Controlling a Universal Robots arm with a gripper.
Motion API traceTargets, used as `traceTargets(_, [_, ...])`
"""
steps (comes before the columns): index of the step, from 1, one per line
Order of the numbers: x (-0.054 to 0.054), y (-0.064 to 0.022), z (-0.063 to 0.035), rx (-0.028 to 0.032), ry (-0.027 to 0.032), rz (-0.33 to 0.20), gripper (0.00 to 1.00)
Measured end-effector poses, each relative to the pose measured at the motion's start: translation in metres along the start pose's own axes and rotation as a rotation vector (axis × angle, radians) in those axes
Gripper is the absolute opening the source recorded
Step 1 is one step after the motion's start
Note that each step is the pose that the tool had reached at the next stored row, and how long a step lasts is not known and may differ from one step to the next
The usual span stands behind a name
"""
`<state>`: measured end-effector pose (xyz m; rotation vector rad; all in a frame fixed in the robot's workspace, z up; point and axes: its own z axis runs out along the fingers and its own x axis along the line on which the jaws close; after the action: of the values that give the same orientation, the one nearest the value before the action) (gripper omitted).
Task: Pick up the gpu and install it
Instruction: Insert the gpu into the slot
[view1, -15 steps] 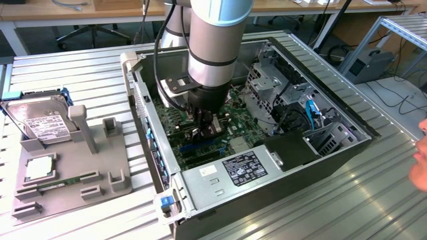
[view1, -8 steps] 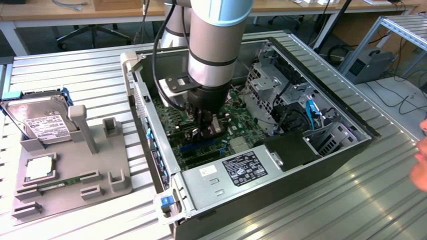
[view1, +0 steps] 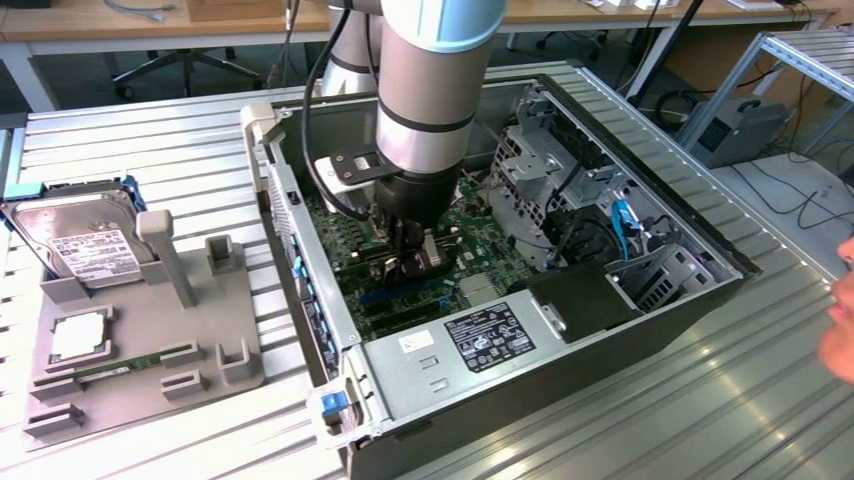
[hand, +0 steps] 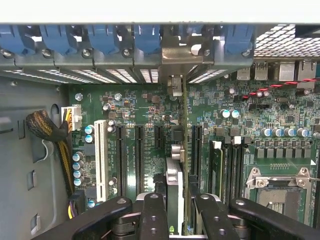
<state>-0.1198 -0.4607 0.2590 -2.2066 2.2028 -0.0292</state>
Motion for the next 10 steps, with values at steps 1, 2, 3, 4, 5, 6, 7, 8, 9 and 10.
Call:
traceTargets(1, [0.0, 0.0, 0.0, 0.0, 0.0001, 0.0, 0.27])
traceTargets(2, [0.0, 0.0, 0.0002, 0.0, -0.0001, 0.0, 0.27])
traceTargets(3, [0.0, 0.0, 0.0004, 0.0, -0.0001, 0.0, 0.27])
traceTargets(4, [0.0, 0.0, 0.0006, 0.0, 0.0, 0.0, 0.27])
traceTargets(5, [0.0, 0.0, 0.0008, 0.0, -0.0001, 0.0, 0.27])
traceTargets(6, [0.0, 0.0, 0.0011, 0.0, -0.0001, 0.0, 0.27])
traceTargets(7, [0.0, 0.0, 0.0013, 0.0, -0.0001, 0.0, 0.27])
traceTargets(8, [0.0, 0.0001, 0.0016, 0.0, -0.0001, 0.0, 0.27])
traceTargets(9, [0.0, 0.0001, 0.0019, 0.0, 0.0, 0.0, 0.27])
traceTargets(10, [0.0, 0.0001, 0.0022, 0.0001, -0.0001, 0.0, 0.27])
